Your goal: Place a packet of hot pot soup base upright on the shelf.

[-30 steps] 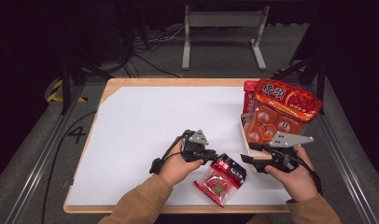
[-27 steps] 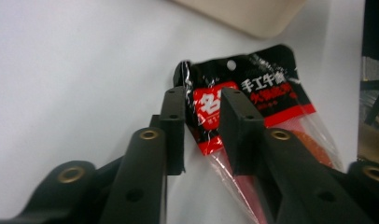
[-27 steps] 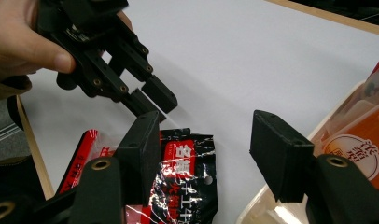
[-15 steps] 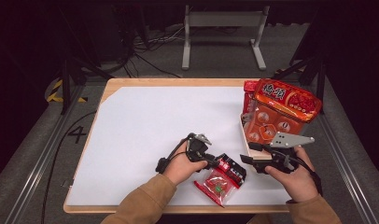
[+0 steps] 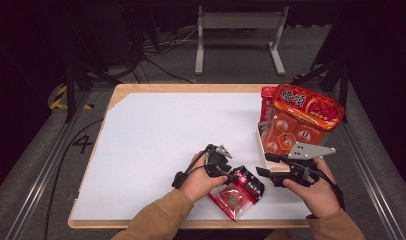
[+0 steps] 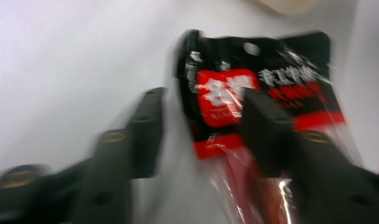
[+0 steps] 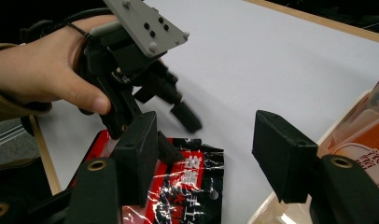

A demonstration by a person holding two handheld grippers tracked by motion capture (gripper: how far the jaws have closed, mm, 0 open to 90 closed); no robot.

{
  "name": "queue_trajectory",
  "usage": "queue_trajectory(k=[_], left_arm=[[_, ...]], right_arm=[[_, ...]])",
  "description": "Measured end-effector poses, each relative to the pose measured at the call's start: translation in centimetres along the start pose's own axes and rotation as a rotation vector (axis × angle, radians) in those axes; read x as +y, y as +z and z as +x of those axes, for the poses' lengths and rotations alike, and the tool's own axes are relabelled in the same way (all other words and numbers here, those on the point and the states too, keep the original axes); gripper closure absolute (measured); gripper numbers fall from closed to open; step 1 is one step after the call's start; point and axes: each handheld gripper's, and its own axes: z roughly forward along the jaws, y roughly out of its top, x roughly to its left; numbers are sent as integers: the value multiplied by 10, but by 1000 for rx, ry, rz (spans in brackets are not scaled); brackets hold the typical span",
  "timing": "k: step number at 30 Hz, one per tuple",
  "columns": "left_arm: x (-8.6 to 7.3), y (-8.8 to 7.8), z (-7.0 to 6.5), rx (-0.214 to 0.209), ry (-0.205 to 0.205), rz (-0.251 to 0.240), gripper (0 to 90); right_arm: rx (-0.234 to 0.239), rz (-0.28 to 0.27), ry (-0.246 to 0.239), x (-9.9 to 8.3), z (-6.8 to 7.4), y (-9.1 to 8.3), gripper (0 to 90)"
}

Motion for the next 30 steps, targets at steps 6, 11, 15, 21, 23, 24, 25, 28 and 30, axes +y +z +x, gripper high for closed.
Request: queue_trajectory(k=[6,11,15,21,23,24,25,28,30], left_arm=[[1,3,-1,-78,21,-21,516],[2,6,-9,-33,75,-17,612],[0,7,-16,16,145,-11,721],[-2,7,-18,21,181,-20,855],[-2,7,-20,33,196,-11,895],[-2,7,-21,40,203,-8,900],[-2,6,-21,44,208,-5,900],[-1,4,-16,-1,166,-3,900],[-1,0,-12,-34,144,-23,900]], right_arm=[[-1,0,0,-1,-2,0,411],[3,0,-3,0,-1,1,411],[5,4,-6,0,0,3,411],[6,4,-7,0,1,4,410],[4,6,-7,0,1,4,410],[6,7,-7,0,1,4,410],[7,8,-6,0,1,5,410],[10,8,-4,-1,0,4,410],[7,8,-1,-2,-1,3,411]])
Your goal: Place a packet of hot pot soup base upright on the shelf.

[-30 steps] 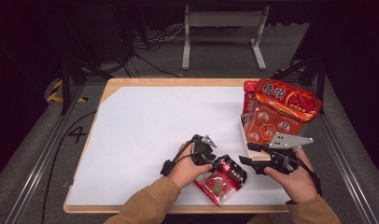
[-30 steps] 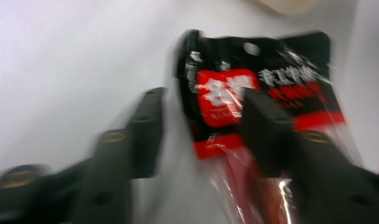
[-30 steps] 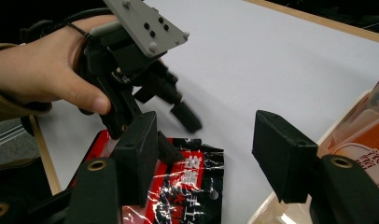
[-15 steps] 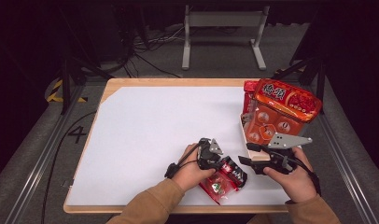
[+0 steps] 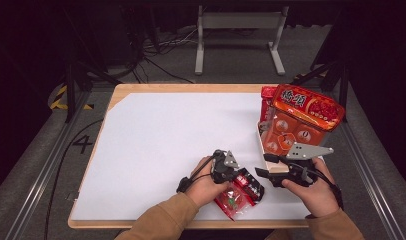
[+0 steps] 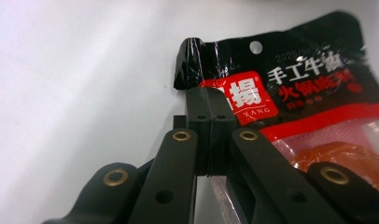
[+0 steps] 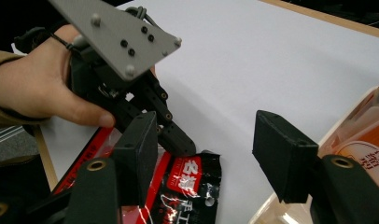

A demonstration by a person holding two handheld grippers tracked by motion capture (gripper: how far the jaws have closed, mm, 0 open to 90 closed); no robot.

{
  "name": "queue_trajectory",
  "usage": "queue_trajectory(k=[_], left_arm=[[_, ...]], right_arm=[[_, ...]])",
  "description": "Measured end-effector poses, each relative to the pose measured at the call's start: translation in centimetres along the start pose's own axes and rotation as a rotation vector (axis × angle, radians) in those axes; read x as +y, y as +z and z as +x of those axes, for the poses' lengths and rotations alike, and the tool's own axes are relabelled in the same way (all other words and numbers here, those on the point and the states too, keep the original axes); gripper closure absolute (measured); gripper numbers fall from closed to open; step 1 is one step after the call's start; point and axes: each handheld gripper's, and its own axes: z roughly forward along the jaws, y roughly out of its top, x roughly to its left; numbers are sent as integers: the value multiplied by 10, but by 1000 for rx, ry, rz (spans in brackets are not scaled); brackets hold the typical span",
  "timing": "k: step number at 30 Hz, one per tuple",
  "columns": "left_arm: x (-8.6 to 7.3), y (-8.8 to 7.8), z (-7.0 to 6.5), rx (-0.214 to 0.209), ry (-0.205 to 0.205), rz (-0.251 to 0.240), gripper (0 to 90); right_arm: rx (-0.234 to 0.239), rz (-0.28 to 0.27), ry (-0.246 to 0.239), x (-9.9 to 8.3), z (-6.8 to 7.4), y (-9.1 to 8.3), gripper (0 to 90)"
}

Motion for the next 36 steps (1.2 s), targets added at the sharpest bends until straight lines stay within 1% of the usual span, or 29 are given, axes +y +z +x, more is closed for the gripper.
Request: queue_trajectory(k=[1,2,3,7,11,12,13,14,16,21,24,27,30,32,33,34,35,36], left_arm=[[0,-3,1,-13,-11,-14,900],[1,-5,0,-15,-15,-29,900],[1,-8,0,-15,-8,-45,900],[5,-24,-1,-36,-21,-91,900],[10,-40,-4,-46,-8,-144,900],[11,-43,-5,-52,-8,-148,900],[11,-43,-5,-52,-8,-148,900],[12,-51,-6,-47,-1,-172,900],[14,-59,-7,-45,4,-199,900],[19,-79,-13,-31,34,-261,900],[21,-87,-17,-20,53,-286,900],[22,-91,-18,-19,58,-309,900],[23,-96,-19,-12,60,-328,900],[23,-99,-20,-4,62,-343,900],[23,-101,-20,-8,61,-348,900],[23,-102,-20,-5,61,-349,900],[23,-103,-20,1,64,-355,900],[23,-104,-20,-3,62,-358,900]], right_arm=[[-1,-1,2,0,-1,0,411],[-3,-2,4,-1,-2,-1,411],[-5,-2,5,-1,-2,-1,412],[-6,-3,5,-1,-2,-2,412],[-8,-2,6,-1,-2,-3,411],[-8,-2,7,-1,-2,-3,410],[-7,-2,6,-1,-2,-3,409],[-6,-3,6,-1,-2,-3,407],[-5,-4,8,-2,-1,-3,405],[10,-5,20,-4,-2,-3,398],[59,-22,39,-5,-1,-3,395],[71,-20,27,-4,2,-2,402],[76,0,23,-5,3,2,447],[76,28,13,-7,1,5,563],[77,41,19,-8,0,5,602],[79,44,20,-9,-1,5,659],[76,57,23,-9,-2,5,736],[66,67,16,-10,-3,4,795]])
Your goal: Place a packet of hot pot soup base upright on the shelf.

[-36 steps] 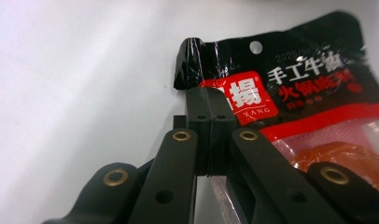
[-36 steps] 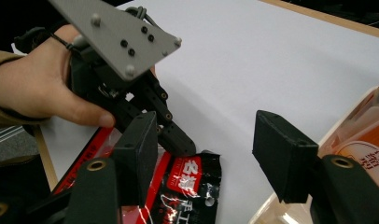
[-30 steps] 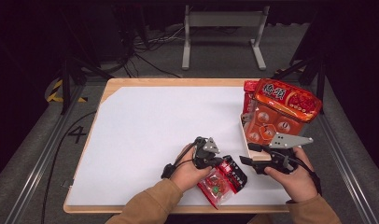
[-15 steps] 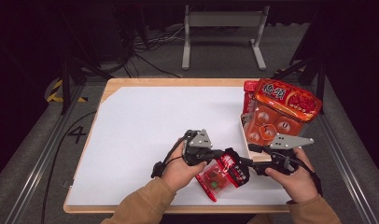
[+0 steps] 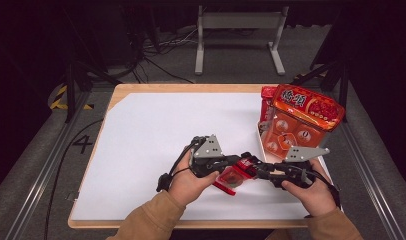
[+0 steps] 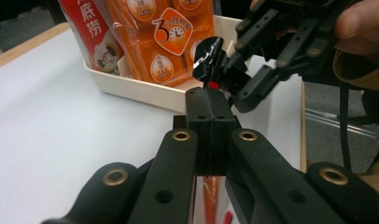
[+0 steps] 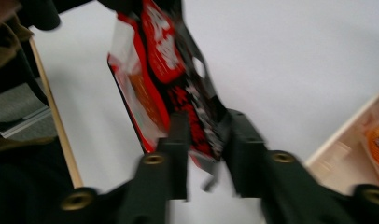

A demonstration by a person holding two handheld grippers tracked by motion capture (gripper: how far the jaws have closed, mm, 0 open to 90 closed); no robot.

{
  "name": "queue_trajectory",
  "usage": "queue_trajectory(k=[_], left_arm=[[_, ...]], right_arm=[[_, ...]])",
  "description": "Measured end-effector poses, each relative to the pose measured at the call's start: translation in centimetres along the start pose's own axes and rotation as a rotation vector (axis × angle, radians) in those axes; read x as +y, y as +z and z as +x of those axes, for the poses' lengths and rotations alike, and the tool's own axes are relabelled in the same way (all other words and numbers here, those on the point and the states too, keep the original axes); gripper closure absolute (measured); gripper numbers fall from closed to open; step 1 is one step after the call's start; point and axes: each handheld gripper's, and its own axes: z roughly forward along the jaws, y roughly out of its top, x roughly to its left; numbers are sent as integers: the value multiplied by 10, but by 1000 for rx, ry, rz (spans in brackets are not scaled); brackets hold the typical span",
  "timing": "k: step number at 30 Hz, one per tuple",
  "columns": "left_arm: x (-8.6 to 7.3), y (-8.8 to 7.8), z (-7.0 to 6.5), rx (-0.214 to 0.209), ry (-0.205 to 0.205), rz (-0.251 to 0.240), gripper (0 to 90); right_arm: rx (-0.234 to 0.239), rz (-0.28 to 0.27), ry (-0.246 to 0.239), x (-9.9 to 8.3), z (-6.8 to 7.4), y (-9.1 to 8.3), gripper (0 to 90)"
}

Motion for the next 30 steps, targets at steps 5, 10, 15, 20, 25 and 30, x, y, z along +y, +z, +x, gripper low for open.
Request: queue_trajectory(k=[5,10,15,20,25,30], left_arm=[[2,-7,1,3,-9,-31,900],[6,-14,1,16,-3,-60,900],[6,-17,2,22,-5,-84,900],[7,-18,3,26,-4,-101,900],[7,-18,2,48,19,-106,900],[6,-19,4,89,21,-83,808]], right_arm=[[-1,-39,11,4,1,-10,889],[-41,-89,-28,14,6,-19,899],[-76,-118,-64,22,10,-24,900],[-96,-126,-101,29,11,-30,900],[-109,-119,-145,40,12,-38,900],[-114,-107,-164,47,9,-46,900]])
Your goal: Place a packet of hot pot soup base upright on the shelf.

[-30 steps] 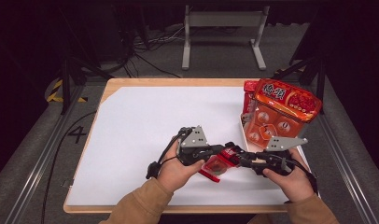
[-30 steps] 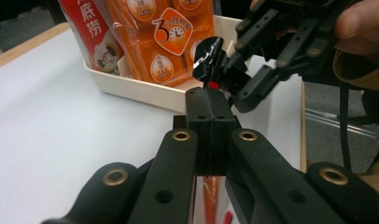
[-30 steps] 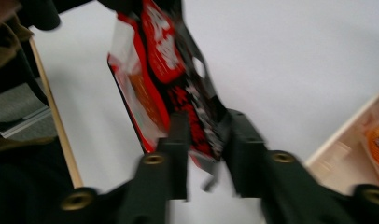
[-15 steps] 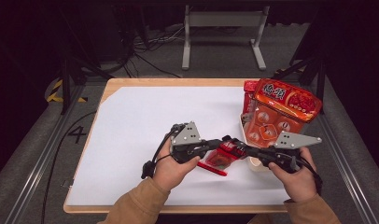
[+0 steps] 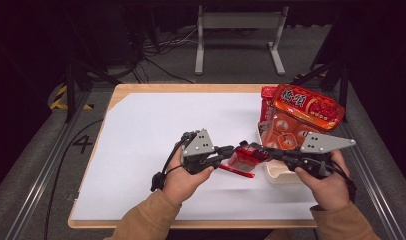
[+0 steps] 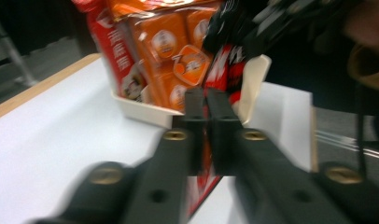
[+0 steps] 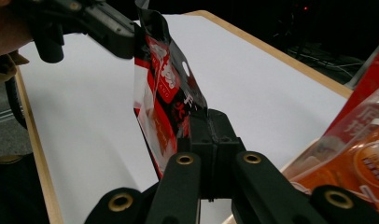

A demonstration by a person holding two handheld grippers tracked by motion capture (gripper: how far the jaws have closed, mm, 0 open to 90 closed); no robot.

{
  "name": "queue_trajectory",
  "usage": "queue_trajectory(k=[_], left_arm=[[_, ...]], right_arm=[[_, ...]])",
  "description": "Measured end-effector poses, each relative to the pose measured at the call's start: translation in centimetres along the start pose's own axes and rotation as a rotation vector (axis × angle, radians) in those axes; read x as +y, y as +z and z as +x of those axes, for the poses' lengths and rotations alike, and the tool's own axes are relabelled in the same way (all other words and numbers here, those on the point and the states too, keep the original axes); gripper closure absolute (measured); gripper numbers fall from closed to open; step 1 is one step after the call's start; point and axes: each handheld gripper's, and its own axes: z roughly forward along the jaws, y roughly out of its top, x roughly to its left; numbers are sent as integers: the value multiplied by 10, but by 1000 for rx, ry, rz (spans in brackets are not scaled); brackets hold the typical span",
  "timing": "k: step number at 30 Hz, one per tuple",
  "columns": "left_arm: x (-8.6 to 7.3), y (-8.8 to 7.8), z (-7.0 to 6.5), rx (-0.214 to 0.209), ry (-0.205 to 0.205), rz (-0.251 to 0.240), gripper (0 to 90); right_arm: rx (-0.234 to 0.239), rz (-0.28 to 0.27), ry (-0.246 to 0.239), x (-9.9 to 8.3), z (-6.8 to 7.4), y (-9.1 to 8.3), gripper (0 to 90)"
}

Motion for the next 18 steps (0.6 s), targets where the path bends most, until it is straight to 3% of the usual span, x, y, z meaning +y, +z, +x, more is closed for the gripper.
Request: queue_trajectory(k=[3,11,18], left_arm=[[-2,-1,3,2,-7,11,805],[-8,-8,13,8,-42,42,735],[-13,-13,20,21,-64,50,684]], right_arm=[[-1,-5,-10,5,-5,-8,900],[-45,67,-76,19,-22,-28,900],[-82,102,-93,25,-32,-45,900]])
